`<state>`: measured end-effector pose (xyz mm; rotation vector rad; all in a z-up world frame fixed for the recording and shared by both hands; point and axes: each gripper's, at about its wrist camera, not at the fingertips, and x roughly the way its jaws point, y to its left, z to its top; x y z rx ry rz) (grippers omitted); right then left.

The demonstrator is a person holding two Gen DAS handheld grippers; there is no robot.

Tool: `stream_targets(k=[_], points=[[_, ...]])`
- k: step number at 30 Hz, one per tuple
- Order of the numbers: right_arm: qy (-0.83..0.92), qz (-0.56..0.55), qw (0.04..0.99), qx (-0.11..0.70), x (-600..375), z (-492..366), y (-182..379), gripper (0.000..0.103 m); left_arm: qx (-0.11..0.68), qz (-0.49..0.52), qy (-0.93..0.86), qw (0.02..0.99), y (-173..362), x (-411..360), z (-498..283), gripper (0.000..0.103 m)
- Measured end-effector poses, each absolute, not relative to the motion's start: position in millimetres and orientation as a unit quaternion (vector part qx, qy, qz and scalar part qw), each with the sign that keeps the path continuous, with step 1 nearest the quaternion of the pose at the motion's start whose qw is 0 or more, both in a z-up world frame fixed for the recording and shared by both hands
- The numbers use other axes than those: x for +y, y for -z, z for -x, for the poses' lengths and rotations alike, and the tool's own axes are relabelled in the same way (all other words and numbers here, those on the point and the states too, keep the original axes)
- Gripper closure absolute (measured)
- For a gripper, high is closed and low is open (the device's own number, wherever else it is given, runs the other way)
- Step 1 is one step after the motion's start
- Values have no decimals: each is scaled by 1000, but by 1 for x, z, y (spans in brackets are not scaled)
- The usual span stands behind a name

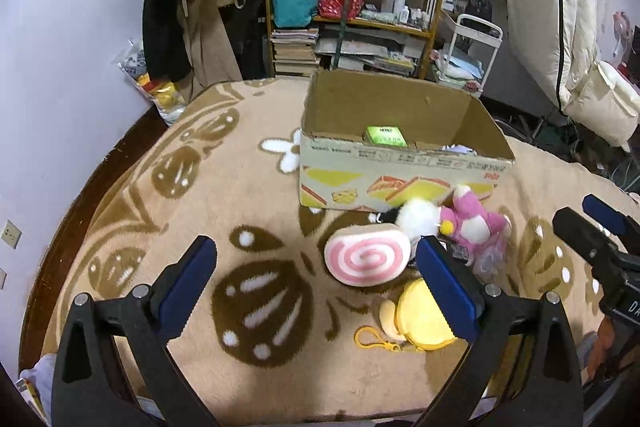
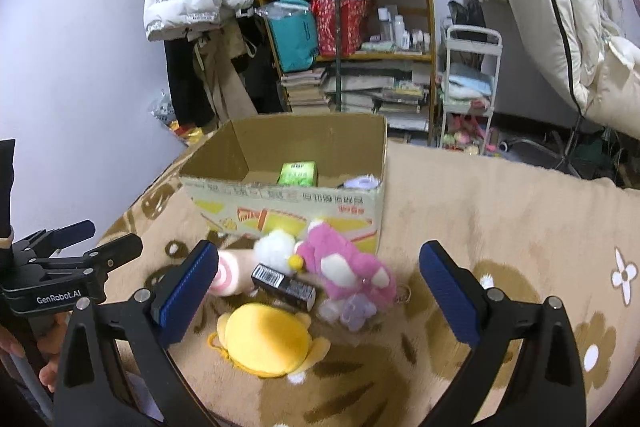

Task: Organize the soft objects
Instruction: 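Withdraw both tools from the box back toward the remaining toys, then grasp the pink-swirl cushion with the left tool while the right grasps the yellow plush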

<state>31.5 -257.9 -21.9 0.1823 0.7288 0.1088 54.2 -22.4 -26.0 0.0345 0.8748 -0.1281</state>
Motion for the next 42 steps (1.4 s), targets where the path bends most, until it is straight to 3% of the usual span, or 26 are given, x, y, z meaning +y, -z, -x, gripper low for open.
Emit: stream_targets(k=[42], points=[[-126,-55,836,532,-186,-85,126,0,586,-7,137,799,133,-68,-138,4]])
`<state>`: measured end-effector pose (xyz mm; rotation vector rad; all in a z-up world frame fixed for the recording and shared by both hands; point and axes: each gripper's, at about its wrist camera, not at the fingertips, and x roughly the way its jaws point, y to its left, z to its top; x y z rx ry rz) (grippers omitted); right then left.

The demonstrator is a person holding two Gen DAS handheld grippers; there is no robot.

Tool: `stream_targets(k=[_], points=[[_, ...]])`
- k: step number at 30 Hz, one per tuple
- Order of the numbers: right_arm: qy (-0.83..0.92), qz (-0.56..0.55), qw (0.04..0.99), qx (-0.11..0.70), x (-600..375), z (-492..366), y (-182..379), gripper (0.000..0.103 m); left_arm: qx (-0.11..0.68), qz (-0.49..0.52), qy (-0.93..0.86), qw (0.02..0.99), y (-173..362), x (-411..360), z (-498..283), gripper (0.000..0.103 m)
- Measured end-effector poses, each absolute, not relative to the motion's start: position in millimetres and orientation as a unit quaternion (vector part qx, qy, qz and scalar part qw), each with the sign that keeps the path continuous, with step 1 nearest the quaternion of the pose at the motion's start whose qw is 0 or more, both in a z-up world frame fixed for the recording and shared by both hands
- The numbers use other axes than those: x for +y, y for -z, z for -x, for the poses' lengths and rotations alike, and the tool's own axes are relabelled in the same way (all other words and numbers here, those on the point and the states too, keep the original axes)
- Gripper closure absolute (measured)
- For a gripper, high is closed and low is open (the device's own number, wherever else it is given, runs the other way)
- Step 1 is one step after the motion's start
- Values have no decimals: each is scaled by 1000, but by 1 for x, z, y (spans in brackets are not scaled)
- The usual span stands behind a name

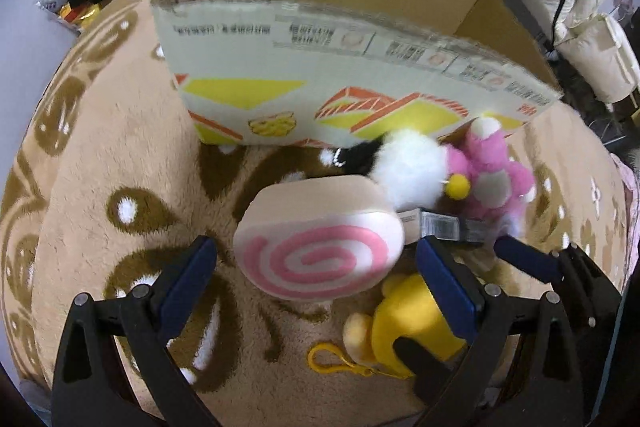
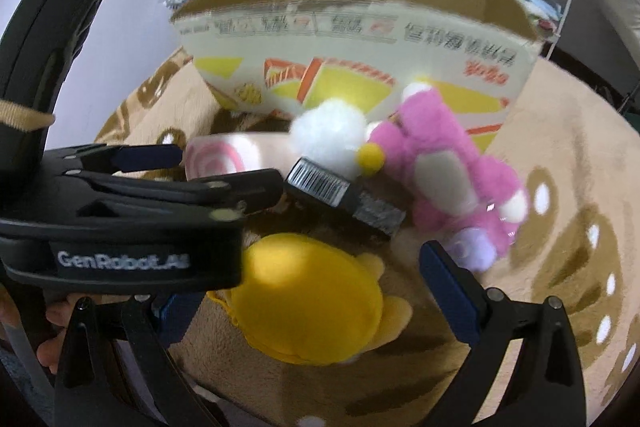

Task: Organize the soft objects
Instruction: 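Grasp the pink-swirl cushion with the left tool while the right grasps the yellow plush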

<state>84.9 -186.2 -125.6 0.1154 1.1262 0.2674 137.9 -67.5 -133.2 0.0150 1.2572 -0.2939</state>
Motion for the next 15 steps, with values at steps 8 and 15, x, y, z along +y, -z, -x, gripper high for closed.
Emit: stream_targets(k=[8,15], points=[[-128,-47,799,586,-175,-92,156,8,614,14,118,780,158,-64,-153,5],[-140,-70,789,594,-180,-91,159,19,610,48,133,780,158,-55,-153,32]])
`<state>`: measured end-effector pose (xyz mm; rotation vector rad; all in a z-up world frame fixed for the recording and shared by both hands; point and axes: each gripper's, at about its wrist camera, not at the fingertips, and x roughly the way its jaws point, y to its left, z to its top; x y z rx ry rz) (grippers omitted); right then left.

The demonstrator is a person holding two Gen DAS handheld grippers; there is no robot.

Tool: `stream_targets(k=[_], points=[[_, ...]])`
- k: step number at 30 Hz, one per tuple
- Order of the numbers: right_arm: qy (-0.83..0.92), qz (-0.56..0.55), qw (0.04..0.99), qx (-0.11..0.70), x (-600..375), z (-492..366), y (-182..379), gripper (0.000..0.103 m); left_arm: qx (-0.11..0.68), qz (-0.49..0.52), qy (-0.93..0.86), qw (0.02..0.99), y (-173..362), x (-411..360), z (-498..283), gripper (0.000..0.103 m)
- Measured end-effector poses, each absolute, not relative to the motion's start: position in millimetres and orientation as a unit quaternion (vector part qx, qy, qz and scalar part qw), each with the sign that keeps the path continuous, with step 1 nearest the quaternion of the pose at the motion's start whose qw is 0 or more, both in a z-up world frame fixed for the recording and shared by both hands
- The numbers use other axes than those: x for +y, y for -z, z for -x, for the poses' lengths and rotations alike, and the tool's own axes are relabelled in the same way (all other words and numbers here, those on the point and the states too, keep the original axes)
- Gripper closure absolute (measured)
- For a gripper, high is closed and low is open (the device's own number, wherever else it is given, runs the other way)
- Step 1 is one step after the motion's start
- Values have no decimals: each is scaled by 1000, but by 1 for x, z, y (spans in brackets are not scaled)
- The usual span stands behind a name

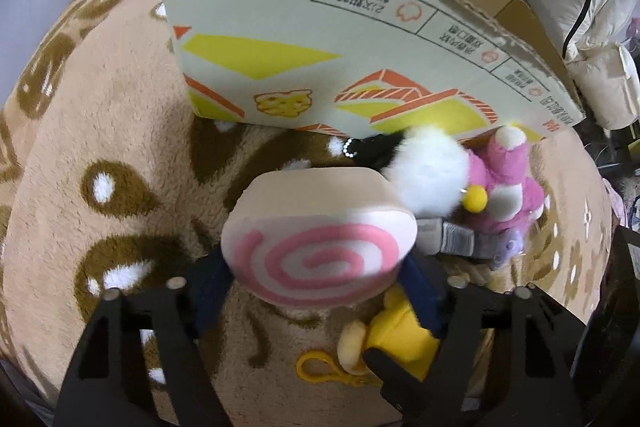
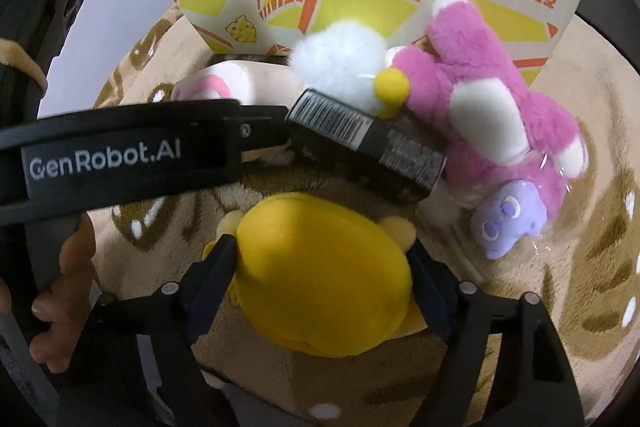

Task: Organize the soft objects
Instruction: 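Grasp the pink-swirl cushion with the left tool while the right grasps the yellow plush, then lift and carry the cushion and yellow plush over the box with both tools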

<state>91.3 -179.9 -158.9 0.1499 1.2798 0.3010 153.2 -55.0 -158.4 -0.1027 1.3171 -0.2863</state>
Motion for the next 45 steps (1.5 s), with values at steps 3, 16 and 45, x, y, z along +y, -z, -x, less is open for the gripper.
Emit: stream_targets(k=[3,16,45], points=[[-139,-76,790,592,-184,-90,156,21,601,37,132,787,156,-54,-150,41],[-89,-79,830,544,-213,-74,121,23,563,2,102,820,125,-46,-113,44],[-58,-108,934,337,-265,-40,18,23,318,-7,60,946,18,-29,-44,44]])
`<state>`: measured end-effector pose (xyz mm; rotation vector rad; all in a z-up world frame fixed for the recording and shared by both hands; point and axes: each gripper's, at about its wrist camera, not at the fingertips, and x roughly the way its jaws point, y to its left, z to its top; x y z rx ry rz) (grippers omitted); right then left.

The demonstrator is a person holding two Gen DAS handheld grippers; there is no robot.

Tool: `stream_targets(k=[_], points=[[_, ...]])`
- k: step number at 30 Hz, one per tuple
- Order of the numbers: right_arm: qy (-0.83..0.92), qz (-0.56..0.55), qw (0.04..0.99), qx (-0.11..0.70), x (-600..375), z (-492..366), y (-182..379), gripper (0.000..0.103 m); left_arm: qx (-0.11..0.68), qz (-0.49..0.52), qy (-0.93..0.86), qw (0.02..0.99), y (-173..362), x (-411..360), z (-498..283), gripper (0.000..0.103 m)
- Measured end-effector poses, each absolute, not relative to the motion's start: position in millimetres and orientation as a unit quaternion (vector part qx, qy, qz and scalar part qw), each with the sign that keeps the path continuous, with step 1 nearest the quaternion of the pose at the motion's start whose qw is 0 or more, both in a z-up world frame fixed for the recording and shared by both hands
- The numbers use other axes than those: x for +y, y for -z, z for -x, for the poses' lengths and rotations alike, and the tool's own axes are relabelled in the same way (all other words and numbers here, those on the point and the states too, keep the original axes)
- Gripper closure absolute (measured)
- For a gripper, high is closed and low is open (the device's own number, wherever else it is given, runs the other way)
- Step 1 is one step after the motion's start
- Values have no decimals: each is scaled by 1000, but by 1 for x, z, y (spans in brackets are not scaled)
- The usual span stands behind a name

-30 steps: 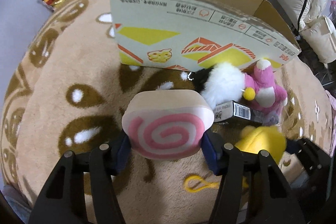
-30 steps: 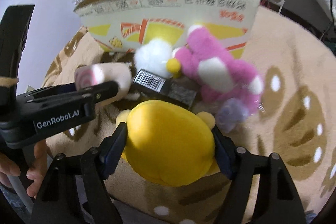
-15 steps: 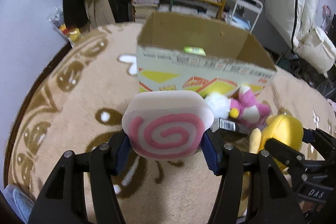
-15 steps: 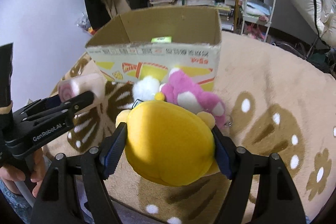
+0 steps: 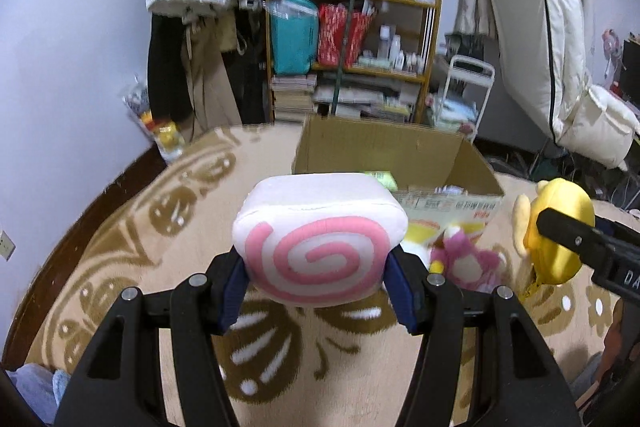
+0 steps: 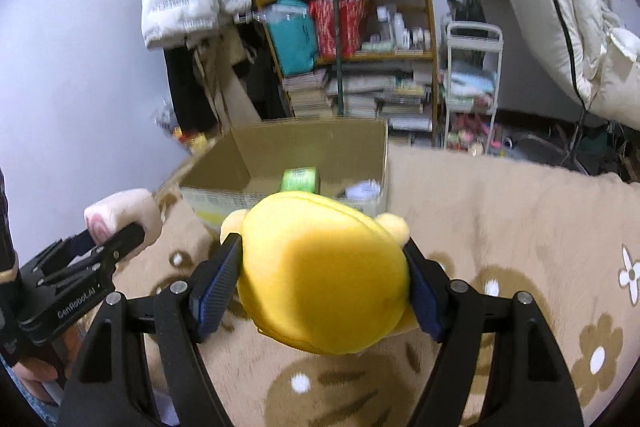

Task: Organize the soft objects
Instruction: 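Lift and carry the cushion and yellow plush over the box with both tools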

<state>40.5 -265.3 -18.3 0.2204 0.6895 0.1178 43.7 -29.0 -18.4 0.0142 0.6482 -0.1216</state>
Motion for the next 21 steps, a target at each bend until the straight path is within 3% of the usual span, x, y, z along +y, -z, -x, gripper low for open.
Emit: stream_targets(k=[21], points=[[-54,-111,957,263,-277,-72,-2,23,211,1,52,976,-20,-30,-64,43]])
